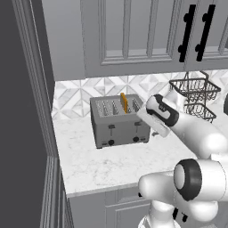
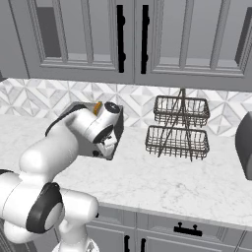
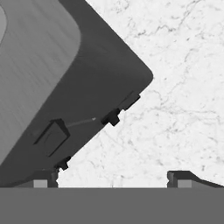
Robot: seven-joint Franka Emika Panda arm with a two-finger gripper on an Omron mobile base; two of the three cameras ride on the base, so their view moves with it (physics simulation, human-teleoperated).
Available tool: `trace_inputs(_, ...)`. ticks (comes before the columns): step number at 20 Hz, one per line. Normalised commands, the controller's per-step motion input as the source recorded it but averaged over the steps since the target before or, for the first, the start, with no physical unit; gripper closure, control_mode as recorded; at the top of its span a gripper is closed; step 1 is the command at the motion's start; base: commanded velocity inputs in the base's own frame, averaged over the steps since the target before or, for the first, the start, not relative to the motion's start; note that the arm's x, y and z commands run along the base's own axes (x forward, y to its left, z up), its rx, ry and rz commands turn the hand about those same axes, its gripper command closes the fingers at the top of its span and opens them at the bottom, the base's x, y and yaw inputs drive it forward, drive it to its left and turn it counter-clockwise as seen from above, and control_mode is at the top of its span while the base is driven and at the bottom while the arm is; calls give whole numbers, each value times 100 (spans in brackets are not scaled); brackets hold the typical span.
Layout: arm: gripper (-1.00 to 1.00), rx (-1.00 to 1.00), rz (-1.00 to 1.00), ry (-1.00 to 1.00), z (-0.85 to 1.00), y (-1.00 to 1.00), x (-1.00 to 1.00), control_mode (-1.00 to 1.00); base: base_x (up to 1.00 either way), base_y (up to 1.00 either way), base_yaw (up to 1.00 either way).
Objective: Start the toaster. Once the lever pops up, take the bread to the plate on the dining counter.
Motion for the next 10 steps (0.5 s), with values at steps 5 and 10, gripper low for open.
trace_inputs(5,-100,0,-3,-1,-17,0,21,-100,0,0,0)
trace_inputs(10,-100,0,-4,-2,-15,1,21,-100,0,0,0)
